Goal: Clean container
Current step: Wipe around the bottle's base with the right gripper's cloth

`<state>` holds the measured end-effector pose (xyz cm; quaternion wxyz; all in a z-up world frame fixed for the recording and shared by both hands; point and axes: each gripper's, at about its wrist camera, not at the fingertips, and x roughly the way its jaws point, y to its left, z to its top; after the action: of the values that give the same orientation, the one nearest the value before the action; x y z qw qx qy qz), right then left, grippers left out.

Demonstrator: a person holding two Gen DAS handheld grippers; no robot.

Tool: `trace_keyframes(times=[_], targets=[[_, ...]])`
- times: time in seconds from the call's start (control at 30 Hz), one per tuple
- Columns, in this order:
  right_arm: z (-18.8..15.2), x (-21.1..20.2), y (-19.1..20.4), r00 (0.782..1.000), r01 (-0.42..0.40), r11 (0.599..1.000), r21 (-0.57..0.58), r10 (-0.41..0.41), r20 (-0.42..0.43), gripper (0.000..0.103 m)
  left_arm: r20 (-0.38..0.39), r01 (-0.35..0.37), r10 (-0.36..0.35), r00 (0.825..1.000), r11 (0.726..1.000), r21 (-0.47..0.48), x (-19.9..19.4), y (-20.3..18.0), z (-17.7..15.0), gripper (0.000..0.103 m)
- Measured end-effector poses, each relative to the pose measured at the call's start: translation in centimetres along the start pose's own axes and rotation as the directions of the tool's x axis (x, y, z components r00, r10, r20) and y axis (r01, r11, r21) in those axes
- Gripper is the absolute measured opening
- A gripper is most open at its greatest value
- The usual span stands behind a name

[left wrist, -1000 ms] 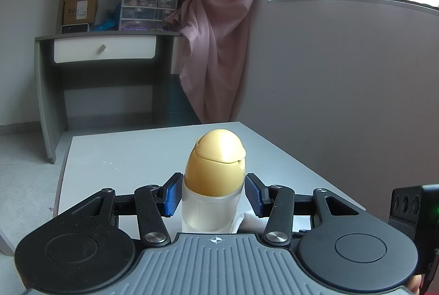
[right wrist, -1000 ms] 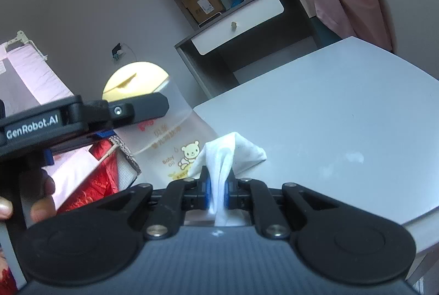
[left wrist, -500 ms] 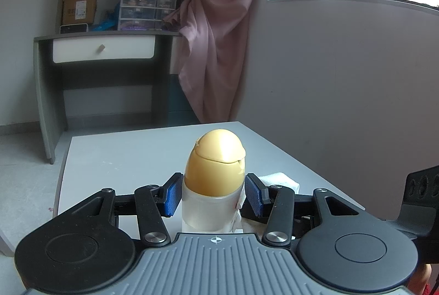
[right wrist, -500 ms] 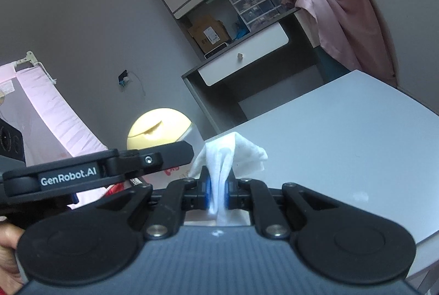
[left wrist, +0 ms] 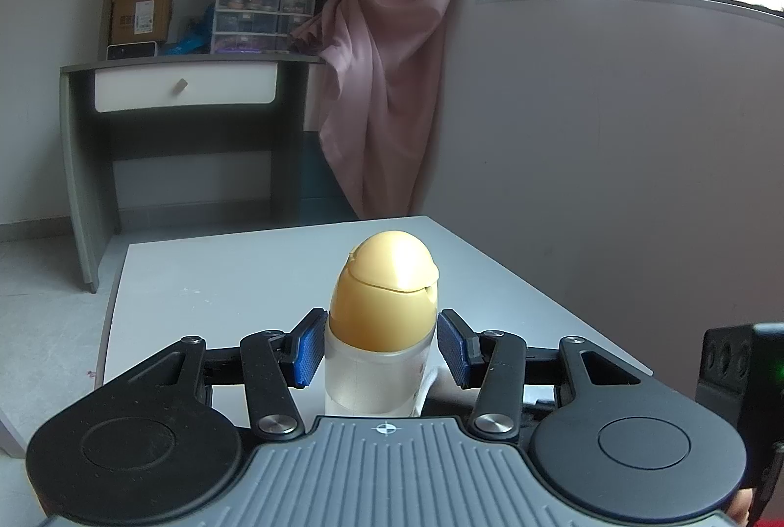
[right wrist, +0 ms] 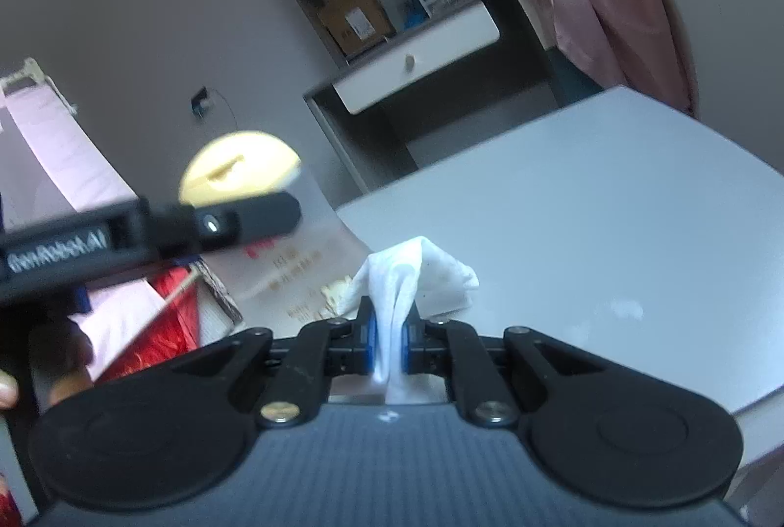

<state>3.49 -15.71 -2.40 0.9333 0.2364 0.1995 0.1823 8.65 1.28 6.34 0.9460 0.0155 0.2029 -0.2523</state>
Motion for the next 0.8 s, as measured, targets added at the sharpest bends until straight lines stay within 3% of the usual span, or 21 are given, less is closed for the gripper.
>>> trace_keyframes(times=[0.23,0.6,0.8], targets=[[-0.1,-0.1,0.1,1.000,-0.009,1.000,0.017,0.009,0.001,0.010,-0.001,0.001,-0.001,1.000,1.000,-0.001,-0.1,0.3,-0.2,0.050],[0.5,-2.0,2.6,0.989,-0.129,0.991,-0.036,0.131,0.062,0.010,-0.002,0.004,-0.004,1.000,1.000,-0.004,0.0,0.5,0.0,0.050],[0.2,-1.6,2.2,0.991,-0.132,0.991,-0.026,0.132,0.028,0.010,0.001,0.005,-0.005,1.000,1.000,-0.008,-0.2,0.5,-0.1,0.050]])
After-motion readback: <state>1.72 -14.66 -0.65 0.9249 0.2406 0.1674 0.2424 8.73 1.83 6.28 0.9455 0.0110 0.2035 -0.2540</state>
